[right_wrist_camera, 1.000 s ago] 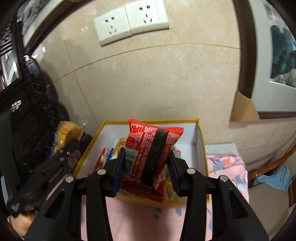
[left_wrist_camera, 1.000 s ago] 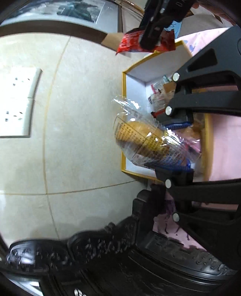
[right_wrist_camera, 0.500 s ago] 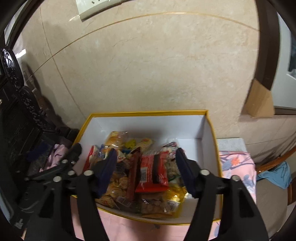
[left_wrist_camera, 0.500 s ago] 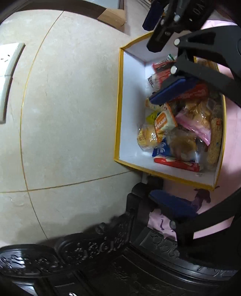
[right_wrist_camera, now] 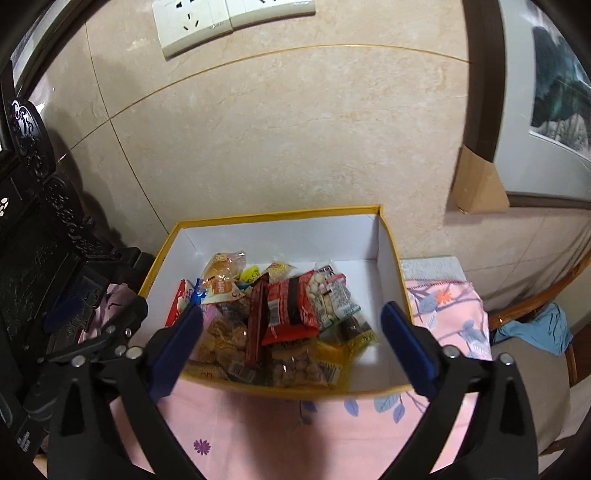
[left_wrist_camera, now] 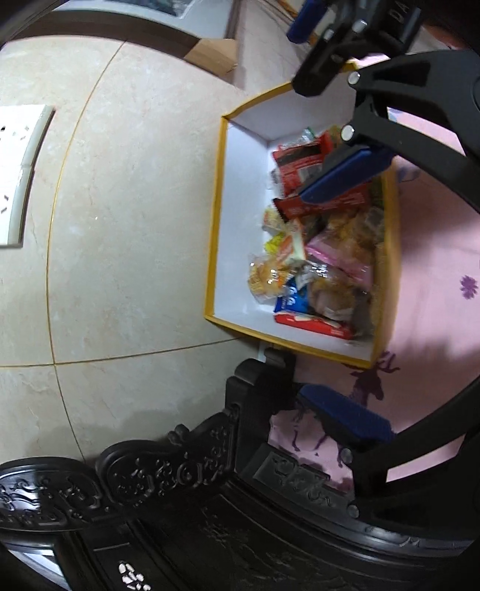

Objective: Organize snacks

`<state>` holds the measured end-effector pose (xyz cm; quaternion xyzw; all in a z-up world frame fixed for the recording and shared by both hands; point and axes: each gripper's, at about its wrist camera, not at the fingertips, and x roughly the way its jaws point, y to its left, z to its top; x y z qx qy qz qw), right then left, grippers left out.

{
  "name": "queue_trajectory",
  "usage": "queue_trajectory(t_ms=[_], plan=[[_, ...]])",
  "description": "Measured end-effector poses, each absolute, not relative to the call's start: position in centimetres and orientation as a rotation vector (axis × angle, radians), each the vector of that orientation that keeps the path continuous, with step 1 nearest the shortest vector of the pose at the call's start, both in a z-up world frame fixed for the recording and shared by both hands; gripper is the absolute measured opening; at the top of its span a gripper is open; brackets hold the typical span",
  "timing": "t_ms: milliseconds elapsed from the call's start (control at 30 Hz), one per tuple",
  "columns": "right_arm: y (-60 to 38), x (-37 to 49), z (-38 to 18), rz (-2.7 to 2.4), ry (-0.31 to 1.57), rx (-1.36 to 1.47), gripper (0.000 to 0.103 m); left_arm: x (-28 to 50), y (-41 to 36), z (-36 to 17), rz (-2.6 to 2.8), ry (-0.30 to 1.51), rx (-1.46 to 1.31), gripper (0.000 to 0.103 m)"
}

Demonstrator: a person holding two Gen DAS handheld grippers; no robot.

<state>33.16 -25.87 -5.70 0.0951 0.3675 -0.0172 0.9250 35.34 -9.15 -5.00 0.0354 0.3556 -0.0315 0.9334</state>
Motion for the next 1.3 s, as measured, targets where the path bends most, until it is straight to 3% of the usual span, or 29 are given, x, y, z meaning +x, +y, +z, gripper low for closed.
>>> queue_trajectory(t_ms=[600, 1300], plan=[[-23.5, 24.7, -1.4, -0.06, 0.741, 0.189, 0.102, 26.3, -6.0, -1.5, -0.037, 0.716, 0.047, 0.101], [-22.2, 19.4, 0.9, -0.022, 0.711, 0.2, 0.102, 21.8, -4.8, 2.5, -0.04, 0.646, 0.033, 0.101]])
